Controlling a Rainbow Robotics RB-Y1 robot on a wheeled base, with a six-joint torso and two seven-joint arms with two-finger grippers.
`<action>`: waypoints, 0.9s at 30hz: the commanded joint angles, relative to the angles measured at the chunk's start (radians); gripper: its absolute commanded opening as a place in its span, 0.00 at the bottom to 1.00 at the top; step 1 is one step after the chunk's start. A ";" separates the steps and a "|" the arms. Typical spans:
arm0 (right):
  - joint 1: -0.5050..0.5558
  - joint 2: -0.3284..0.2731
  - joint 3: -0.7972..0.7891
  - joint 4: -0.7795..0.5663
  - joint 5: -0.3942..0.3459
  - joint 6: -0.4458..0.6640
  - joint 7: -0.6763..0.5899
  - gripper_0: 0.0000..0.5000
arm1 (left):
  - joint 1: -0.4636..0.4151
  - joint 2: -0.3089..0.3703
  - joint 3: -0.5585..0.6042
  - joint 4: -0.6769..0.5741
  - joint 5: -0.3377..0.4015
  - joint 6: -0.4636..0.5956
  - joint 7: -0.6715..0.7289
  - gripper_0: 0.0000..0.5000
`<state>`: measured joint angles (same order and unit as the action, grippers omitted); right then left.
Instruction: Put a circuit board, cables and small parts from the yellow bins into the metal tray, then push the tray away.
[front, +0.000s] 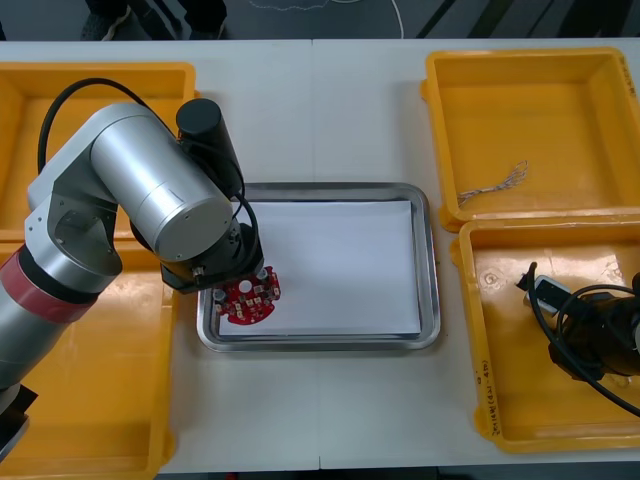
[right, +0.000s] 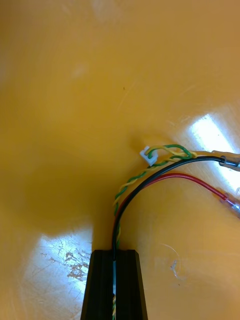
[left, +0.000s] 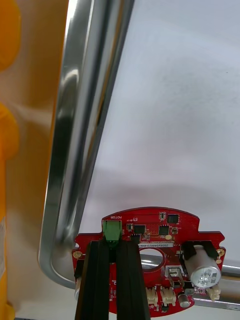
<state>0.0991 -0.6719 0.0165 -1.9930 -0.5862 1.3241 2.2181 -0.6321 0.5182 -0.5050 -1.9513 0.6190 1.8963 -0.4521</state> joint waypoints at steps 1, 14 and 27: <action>0.027 0.012 -0.024 0.023 -0.004 -0.009 0.012 0.00 | -0.032 -0.018 -0.035 0.017 -0.013 -0.062 -0.080 0.00; 0.008 0.012 -0.119 -0.066 -0.113 0.138 0.006 0.00 | -0.032 -0.055 -0.047 0.075 -0.030 -0.111 -0.120 0.00; -0.047 0.014 -0.141 -0.276 -0.161 0.362 -0.321 0.00 | -0.018 -0.056 -0.066 0.080 -0.044 -0.131 -0.128 0.23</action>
<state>0.0860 -0.6694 -0.0951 -2.2082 -0.7290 1.6601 1.9447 -0.6320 0.4826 -0.5548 -1.8653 0.5885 1.7828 -0.4858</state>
